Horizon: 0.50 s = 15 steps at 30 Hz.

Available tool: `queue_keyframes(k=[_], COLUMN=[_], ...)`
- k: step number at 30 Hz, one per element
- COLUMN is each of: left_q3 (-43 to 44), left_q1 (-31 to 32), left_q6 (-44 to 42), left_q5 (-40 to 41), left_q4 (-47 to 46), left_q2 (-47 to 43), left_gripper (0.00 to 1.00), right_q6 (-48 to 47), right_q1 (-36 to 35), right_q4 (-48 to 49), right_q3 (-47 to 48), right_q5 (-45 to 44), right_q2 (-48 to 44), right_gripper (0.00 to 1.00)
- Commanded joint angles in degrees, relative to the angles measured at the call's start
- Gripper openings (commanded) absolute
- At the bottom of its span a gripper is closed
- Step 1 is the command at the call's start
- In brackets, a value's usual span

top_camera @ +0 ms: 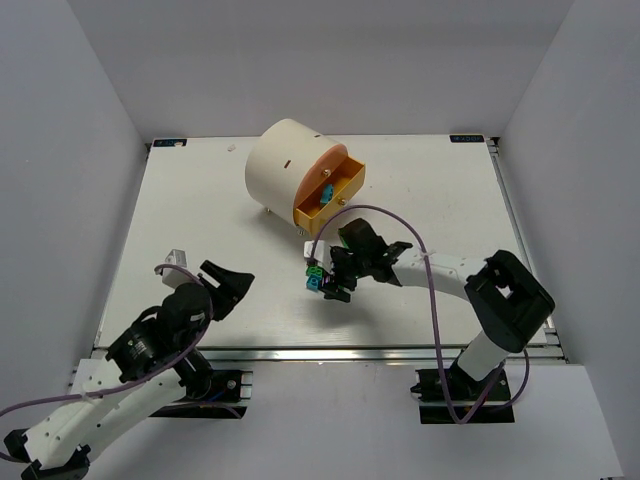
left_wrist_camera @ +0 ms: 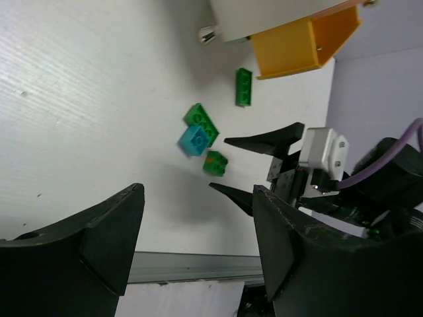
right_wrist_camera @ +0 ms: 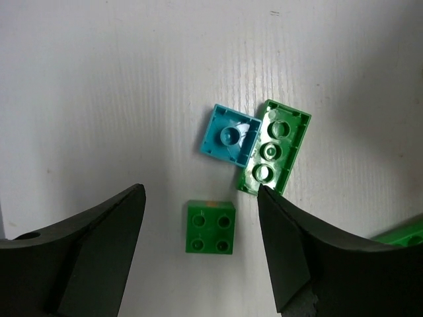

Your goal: Sort the legos into containers by color

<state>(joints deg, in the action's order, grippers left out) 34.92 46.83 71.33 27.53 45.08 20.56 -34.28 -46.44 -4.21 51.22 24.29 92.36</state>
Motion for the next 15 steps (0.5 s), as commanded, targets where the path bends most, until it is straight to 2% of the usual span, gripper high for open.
queue_keyframes(k=[1, 11, 15], left_q3=[-1.34, 0.15, 0.85], left_q1=[-0.33, -0.33, -0.33], left_q6=[2.23, 2.32, 2.85], left_q5=[-0.81, 1.3, 1.65], left_q4=[3.0, 3.87, 5.63], left_q2=[0.62, 3.7, 2.21], left_gripper=[0.76, 0.77, 0.77], right_q6=[5.62, 12.04, 12.31], right_q1=[-2.34, -4.8, -5.42], right_q4=[5.7, 5.79, 5.96], right_q3=[2.56, 7.31, 8.02], right_q5=[-6.09, -8.91, -10.93], right_q2=[1.76, 7.66, 9.07], right_gripper=[0.74, 0.76, 0.66])
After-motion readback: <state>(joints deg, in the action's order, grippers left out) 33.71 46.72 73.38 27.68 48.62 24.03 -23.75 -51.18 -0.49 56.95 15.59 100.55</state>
